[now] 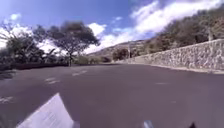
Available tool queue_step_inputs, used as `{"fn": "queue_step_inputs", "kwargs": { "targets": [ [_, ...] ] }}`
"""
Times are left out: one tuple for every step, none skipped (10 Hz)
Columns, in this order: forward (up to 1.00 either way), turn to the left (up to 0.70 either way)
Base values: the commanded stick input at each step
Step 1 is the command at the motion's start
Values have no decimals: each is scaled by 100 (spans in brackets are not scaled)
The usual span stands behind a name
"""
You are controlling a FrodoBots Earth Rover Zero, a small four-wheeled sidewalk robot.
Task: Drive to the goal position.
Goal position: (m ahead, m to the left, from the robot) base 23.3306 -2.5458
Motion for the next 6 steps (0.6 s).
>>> {"fn": "queue_step_inputs", "kwargs": {
  "targets": [
    [70, 0],
    [70, 0],
    [70, 0],
    [70, 0],
    [70, 0],
    [70, 0]
  ]
}}
